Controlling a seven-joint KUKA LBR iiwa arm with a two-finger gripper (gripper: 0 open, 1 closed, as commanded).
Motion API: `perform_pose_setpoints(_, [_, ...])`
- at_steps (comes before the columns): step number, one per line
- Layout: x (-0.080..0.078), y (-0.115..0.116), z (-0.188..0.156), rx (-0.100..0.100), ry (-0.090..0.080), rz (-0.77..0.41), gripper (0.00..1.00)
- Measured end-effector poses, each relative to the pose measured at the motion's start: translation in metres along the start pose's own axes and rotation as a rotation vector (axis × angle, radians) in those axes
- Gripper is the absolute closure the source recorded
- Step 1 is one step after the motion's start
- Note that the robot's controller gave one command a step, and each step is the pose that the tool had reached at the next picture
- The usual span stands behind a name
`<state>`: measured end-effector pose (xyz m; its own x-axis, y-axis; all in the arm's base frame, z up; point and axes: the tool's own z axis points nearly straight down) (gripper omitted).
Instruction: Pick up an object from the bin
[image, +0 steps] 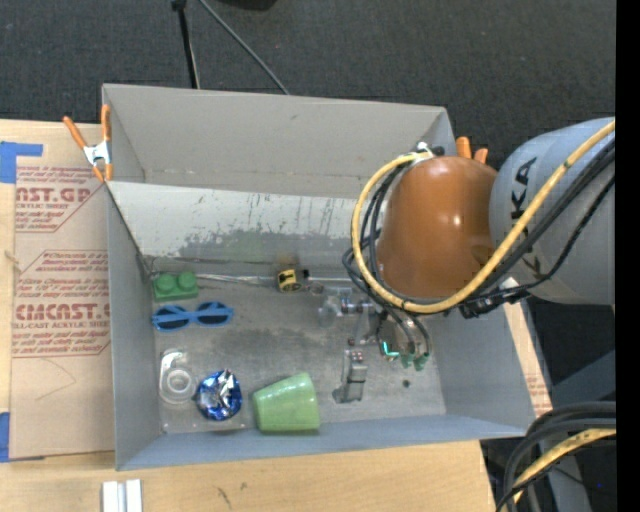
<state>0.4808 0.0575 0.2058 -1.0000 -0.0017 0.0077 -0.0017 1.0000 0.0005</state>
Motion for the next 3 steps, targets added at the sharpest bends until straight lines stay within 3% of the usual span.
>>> perform_pose_setpoints(1, [-0.004, 0.045, 0.13, 0.006, 0.022, -0.004, 0.0])
perform_pose_setpoints(2, [-0.003, 0.047, 0.128, 0.003, 0.024, -0.003, 1.0])
perform_pose_setpoints(3, [-0.02, 0.038, 0.017, 0.0, -0.018, -0.054, 1.0])
